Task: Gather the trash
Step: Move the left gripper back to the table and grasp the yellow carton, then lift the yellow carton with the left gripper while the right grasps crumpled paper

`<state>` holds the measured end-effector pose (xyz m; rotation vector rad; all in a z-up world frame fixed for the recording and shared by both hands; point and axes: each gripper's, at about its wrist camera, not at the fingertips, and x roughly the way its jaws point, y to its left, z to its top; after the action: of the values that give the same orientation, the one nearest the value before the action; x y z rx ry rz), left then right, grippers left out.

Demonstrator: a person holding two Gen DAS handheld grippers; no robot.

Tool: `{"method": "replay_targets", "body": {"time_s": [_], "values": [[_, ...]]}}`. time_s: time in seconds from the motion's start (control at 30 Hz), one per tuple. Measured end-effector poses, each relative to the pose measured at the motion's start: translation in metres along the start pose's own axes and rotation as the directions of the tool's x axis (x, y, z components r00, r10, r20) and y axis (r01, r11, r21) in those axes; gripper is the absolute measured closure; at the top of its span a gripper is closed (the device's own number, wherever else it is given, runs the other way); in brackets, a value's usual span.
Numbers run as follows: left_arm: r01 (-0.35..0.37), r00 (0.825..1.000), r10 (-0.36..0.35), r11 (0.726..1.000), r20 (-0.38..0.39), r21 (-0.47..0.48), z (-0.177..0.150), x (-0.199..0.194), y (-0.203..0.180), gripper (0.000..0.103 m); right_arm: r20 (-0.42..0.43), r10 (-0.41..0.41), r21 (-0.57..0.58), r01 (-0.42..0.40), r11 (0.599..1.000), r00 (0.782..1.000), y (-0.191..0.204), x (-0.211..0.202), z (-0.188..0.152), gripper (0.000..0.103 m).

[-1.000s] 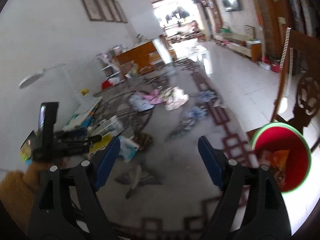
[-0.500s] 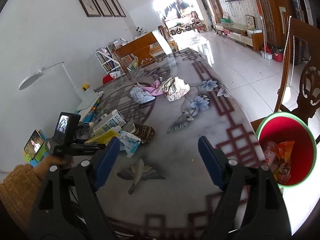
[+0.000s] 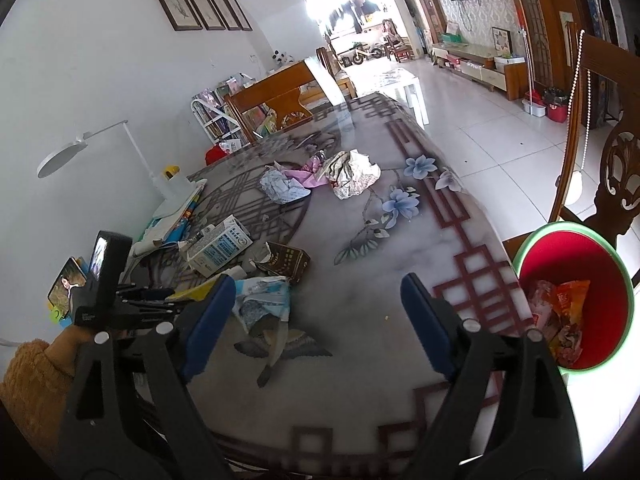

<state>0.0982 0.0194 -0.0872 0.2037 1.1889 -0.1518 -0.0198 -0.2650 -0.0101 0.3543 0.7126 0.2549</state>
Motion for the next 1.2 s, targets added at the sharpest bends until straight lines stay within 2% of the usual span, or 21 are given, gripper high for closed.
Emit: {"method": "replay_targets", "body": {"time_s": [0.07,0.23,0.3,0.37,0.47,0.5,0.57,0.63,0.67,0.73,0.77,0.83,0.87,0.93,0.97,1.07,1.2], "values": [[-0.004,1.0,0.004,0.999,-0.014,0.035,0.005,0.005,-0.008,0.039,0.0,0.0,0.004,0.0,1.0,1.0,-0.001,0.0,0.0,0.02],[-0.062,0.997,0.069,0.985,-0.038,0.163,0.009,0.018,-0.033,0.034,-0.007,0.0,0.002,0.0,1.0,1.0,-0.001,0.0,0.0,0.019],[-0.062,0.998,0.066,0.982,-0.017,0.18,0.007,0.017,-0.038,0.034,-0.009,-0.002,0.002,0.002,1.0,1.0,-0.001,0.001,0.0,0.019],[-0.046,0.999,0.048,0.985,-0.013,0.167,0.005,0.015,-0.038,0.039,-0.015,-0.006,-0.001,0.006,1.0,1.0,-0.001,0.002,-0.001,0.019],[-0.031,0.999,0.029,0.99,0.013,0.135,0.0,0.011,-0.033,0.06,-0.026,-0.017,-0.009,0.017,1.0,1.0,0.0,0.004,-0.001,0.018],[-0.004,1.0,0.002,0.994,0.02,0.107,-0.002,0.008,-0.029,0.064,-0.035,-0.025,-0.011,0.024,1.0,0.999,0.0,0.006,-0.001,0.017],[0.031,0.999,-0.033,0.998,0.037,0.052,-0.007,0.004,-0.019,0.069,-0.062,-0.04,-0.01,0.039,0.999,0.997,0.0,0.011,0.0,0.016],[0.089,0.994,-0.087,0.996,0.071,-0.03,-0.015,-0.002,-0.007,0.07,-0.109,-0.041,0.011,0.043,0.999,0.993,-0.003,0.02,0.002,0.014],[0.126,0.989,-0.12,0.989,0.09,-0.074,-0.02,-0.005,0.0,0.07,-0.14,-0.011,0.059,0.02,0.998,0.99,-0.01,0.028,0.006,0.014],[0.23,0.967,-0.203,0.954,0.151,-0.19,-0.033,-0.01,0.016,0.07,-0.154,0.027,0.141,-0.005,0.99,0.988,-0.022,0.043,0.016,0.014],[0.271,0.956,-0.232,0.932,0.179,-0.24,-0.038,-0.012,0.024,0.07,-0.155,0.012,0.149,0.011,0.989,0.988,-0.025,0.05,0.021,0.014],[0.31,0.945,-0.254,0.898,0.207,-0.312,-0.044,-0.014,0.033,0.07,-0.163,-0.071,0.14,0.094,0.986,0.984,-0.03,0.074,0.036,0.014],[0.337,0.935,-0.268,0.874,0.231,-0.351,-0.046,-0.018,0.039,0.07,-0.174,-0.075,0.154,0.102,0.983,0.982,-0.031,0.086,0.042,0.014],[0.375,0.918,-0.281,0.845,0.28,-0.382,-0.046,-0.026,0.044,0.07,-0.188,-0.054,0.199,0.092,0.976,0.981,-0.034,0.112,0.056,0.014],[0.387,0.91,-0.276,0.836,0.311,-0.39,-0.046,-0.032,0.045,0.069,-0.186,-0.06,0.205,0.099,0.974,0.981,-0.033,0.122,0.062,0.014],[0.372,0.908,-0.24,0.838,0.342,-0.399,-0.045,-0.039,0.038,0.069,-0.146,-0.107,0.182,0.133,0.974,0.984,-0.026,0.151,0.082,0.014],[0.4,0.899,-0.269,0.827,0.346,-0.396,-0.041,-0.039,0.032,0.069,-0.117,-0.138,0.209,0.16,0.965,0.984,-0.027,0.188,0.103,0.012]]}}
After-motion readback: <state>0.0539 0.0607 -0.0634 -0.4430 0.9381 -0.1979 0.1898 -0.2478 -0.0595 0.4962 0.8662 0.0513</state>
